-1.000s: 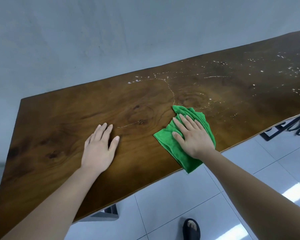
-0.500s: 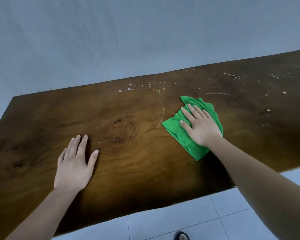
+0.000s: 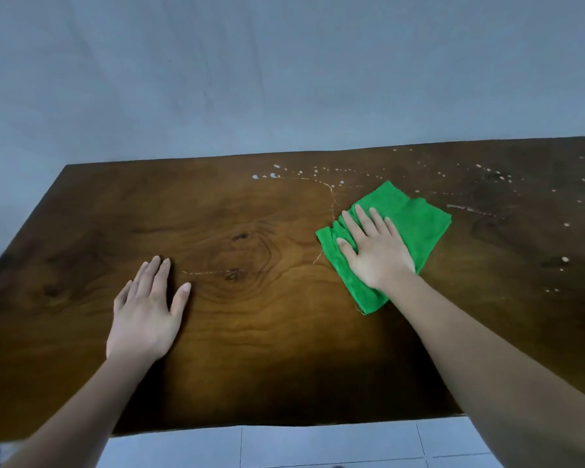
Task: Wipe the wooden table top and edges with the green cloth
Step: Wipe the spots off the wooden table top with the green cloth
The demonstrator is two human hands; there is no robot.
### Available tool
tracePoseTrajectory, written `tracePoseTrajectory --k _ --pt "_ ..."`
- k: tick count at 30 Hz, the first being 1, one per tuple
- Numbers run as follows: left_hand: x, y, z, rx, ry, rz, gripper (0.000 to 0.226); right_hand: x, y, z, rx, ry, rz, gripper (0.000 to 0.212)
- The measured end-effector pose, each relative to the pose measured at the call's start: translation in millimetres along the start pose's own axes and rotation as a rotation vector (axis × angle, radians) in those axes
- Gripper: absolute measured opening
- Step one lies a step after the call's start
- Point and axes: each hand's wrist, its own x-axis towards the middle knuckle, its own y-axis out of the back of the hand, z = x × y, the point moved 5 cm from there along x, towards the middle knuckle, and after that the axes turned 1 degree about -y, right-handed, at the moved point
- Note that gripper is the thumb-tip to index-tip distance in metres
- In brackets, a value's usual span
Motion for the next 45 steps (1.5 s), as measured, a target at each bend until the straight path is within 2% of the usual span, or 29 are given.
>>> tracePoseTrajectory --k 4,12,16,20,24,28,35,38,41,45 --pt "0.8 -0.9 -2.8 -0.028 0.011 -0.006 0.096 -16.4 -9.8 -87.4 0.027 0.179 -0.042 0.08" --pt "-2.3 -1.5 -5.9 -0.097 -0.01 0.034 0.091 -47.8 -34.4 -269.3 0.044 0.519 -0.095 0.073" --pt "-3.1 -3.4 -8.0 -0.118 -0.01 0.041 0.092 -19.3 -27.9 -293.6 0.022 0.642 -0.125 0.067" --pt "-3.1 -5.7 -8.7 -0.102 -0.017 0.039 0.09 6.3 -26.4 -280.5 0.022 0.684 -0.122 0.068" --pt "-0.1 -4.4 -9.2 -0.108 -0.01 0.02 0.092 40.2 -17.8 -232.4 0.054 0.586 -0.101 0.069" --pt "-0.7 -3.2 -8.1 -0.108 0.0 0.015 0.094 79.8 -1.5 -146.7 0.021 0.438 -0.062 0.072" --pt "0.4 -3.4 -8.2 -0.101 0.008 0.023 0.092 131.4 28.1 25.6 -0.002 0.055 0.02 0.078" --pt "-0.8 -3.8 -8.0 -0.103 0.007 0.026 0.092 133.9 31.5 76.2 0.026 -0.14 0.04 0.08" --pt "-0.2 -3.8 -7.7 -0.095 0.012 0.032 0.093 134.3 30.3 86.4 0.07 -0.292 0.043 0.079" --pt "0.5 -3.0 -8.0 -0.083 0.019 0.031 0.095 140.6 27.6 39.6 0.051 -0.354 0.025 0.086"
